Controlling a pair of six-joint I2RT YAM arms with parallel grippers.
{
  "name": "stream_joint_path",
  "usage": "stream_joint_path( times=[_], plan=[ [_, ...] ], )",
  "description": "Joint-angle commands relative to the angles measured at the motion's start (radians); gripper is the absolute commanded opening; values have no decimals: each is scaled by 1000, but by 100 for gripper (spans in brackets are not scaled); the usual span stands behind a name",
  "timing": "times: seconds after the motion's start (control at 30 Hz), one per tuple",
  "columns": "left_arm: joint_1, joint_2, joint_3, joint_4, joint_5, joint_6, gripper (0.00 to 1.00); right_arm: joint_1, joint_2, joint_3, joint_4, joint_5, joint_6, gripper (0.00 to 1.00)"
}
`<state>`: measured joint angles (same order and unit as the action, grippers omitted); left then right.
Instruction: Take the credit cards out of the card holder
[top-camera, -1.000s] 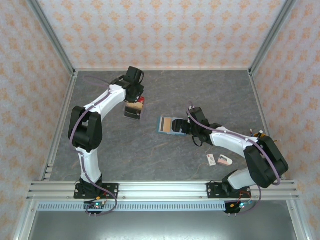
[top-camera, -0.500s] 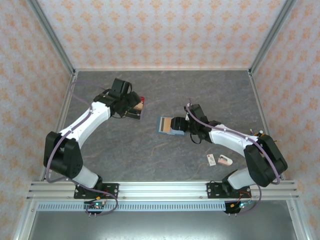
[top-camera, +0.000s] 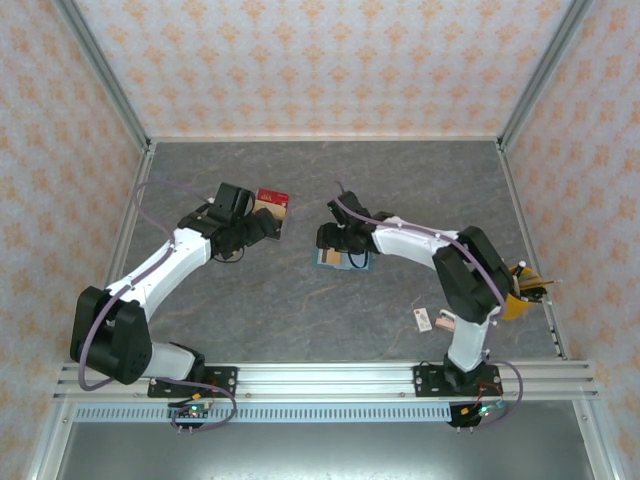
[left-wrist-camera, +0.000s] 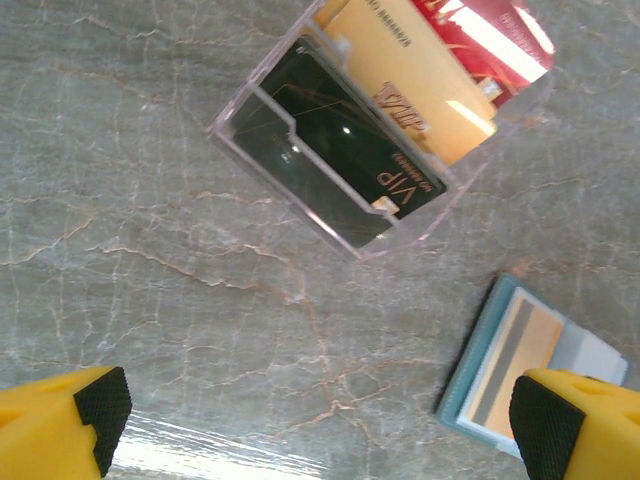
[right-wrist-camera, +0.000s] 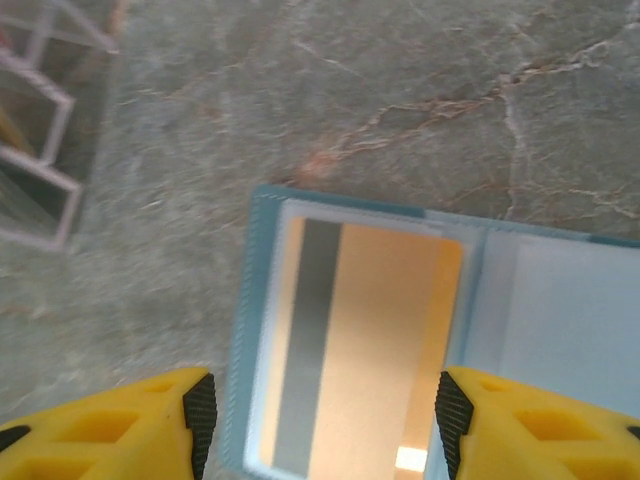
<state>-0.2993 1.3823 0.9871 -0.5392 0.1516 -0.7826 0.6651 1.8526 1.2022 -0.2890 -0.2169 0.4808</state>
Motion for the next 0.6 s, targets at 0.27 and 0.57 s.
stream_joint_path(
  times=[0.27,0.57],
  plan=[
    [9,15,-72,72,61,35,100,2,160,175,-172,80,5,61],
    [9,31,-91,126,99,34,100,18,149,126,-189,-39,-53,54]
  ],
)
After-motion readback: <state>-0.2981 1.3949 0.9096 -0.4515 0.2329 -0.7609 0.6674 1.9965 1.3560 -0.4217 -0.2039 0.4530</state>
